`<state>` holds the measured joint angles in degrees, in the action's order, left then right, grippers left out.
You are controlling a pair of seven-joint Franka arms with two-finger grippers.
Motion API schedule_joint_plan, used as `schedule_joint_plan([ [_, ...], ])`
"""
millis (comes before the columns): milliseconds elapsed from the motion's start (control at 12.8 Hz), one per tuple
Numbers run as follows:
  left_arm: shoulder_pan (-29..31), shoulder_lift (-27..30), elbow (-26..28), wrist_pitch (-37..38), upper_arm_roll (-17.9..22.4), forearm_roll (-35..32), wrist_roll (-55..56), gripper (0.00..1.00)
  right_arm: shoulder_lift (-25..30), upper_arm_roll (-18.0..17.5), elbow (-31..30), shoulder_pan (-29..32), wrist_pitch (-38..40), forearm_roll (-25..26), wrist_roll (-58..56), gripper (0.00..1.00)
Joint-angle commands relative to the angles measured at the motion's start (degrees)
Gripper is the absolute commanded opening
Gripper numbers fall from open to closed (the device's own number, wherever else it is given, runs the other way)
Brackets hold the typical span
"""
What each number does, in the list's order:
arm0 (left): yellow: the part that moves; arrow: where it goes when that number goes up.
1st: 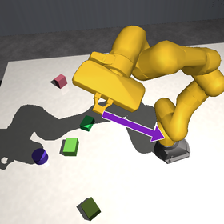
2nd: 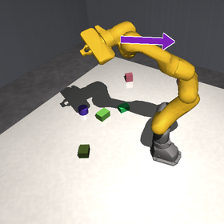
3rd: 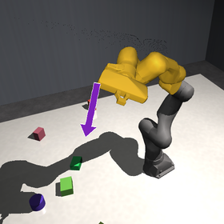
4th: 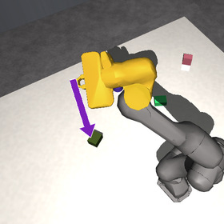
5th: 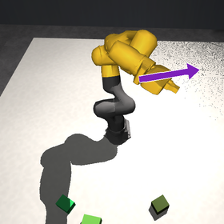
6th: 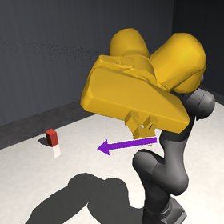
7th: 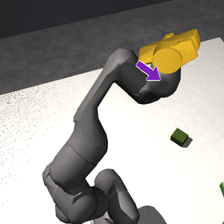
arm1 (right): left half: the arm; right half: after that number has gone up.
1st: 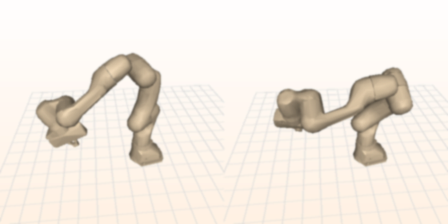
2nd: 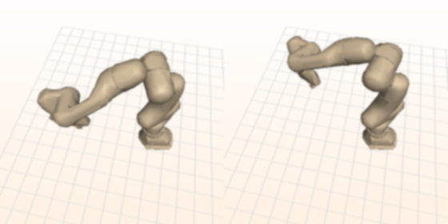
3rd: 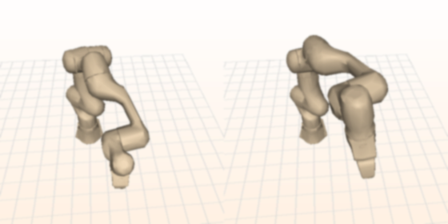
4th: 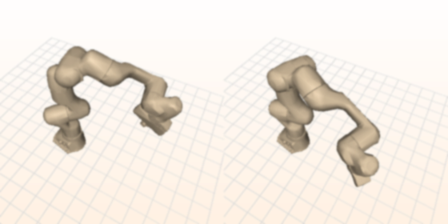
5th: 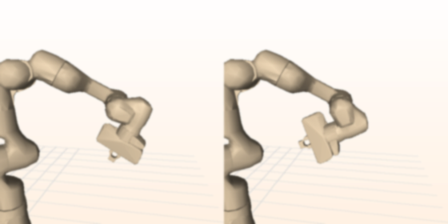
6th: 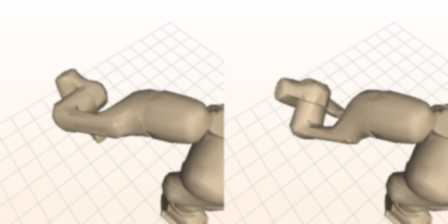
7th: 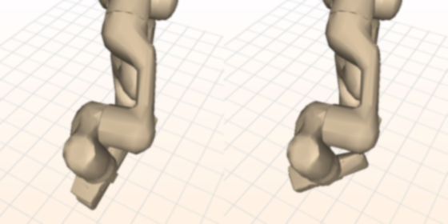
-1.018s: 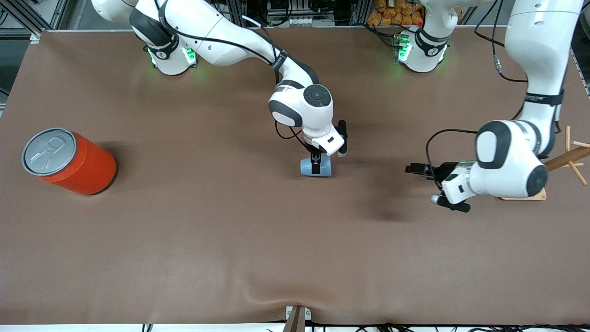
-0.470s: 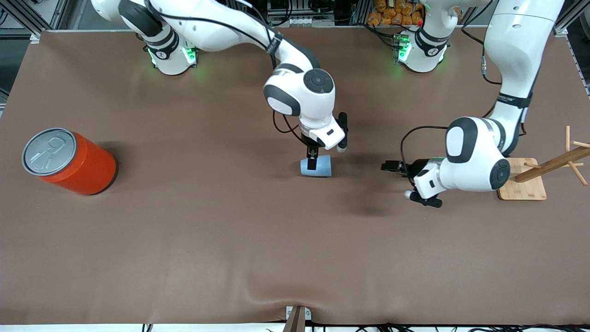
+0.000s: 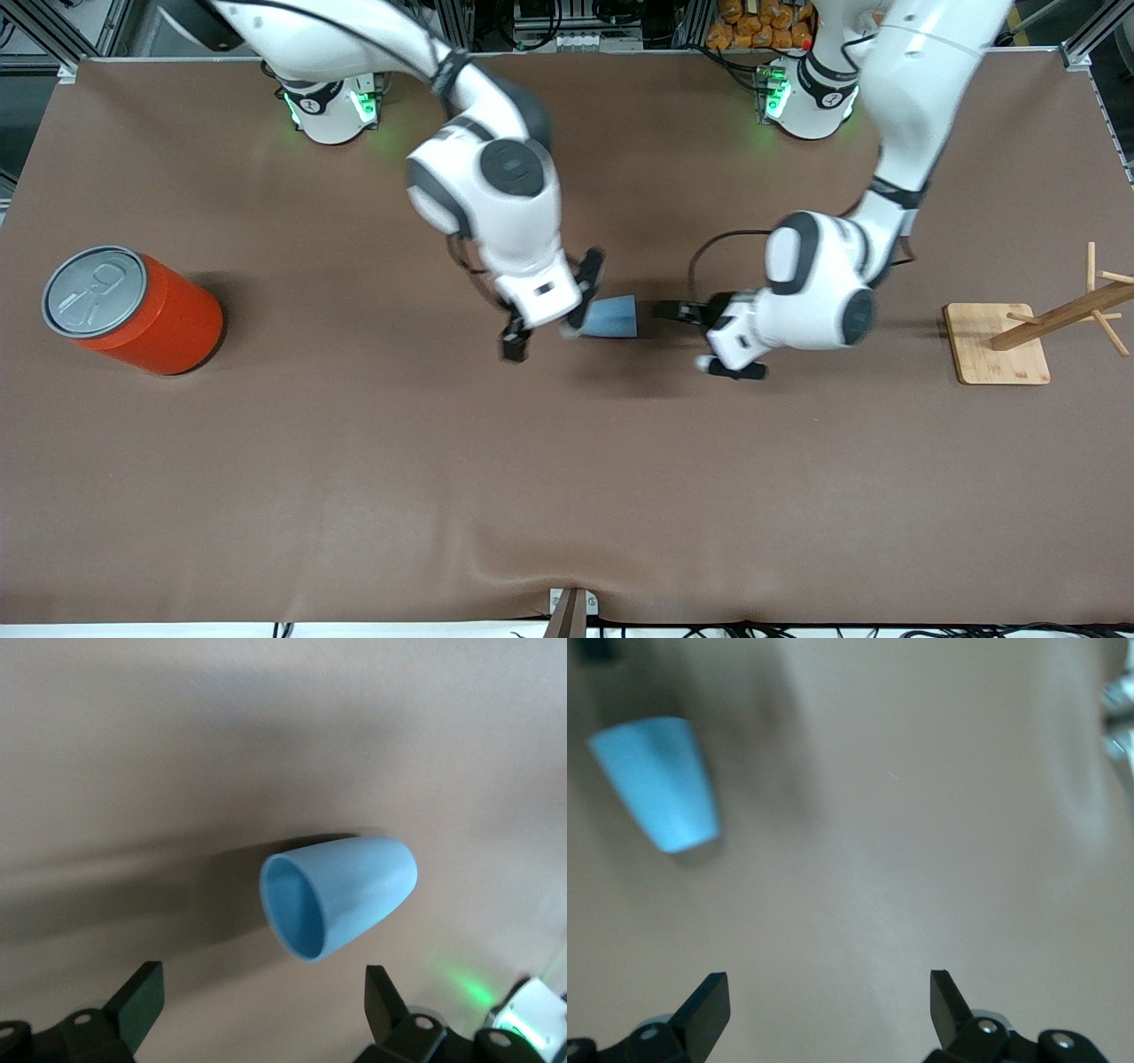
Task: Flip cup
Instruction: 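Grasp the cup with the left gripper while the right gripper holds it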
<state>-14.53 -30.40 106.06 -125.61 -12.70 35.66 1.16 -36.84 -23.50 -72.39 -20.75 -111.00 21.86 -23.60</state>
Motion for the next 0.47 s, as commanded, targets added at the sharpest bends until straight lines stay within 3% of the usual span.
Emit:
schedule_joint_plan([
  [0, -3.99, -2.11, -0.77, -4.28, 0.31, 2.65, 5.15, 1.0, 2.91, -1.64, -0.21, 7.45, 0.96, -3.56, 0.92, 1.0],
  [235, -7.87, -5.09, -1.21, -11.3, 0.4, 4.33, 7.1, 1.0, 4.32, -1.2, -0.21, 15.72, 2.54, -8.92, 0.75, 1.0],
  [392, -10.07, -7.12, -2.08, -15.18, 0.4, 4.25, 9.55, 0.22, 5.02, 1.77, -0.21, 17.32, 4.72, -9.03, 0.92, 1.0],
])
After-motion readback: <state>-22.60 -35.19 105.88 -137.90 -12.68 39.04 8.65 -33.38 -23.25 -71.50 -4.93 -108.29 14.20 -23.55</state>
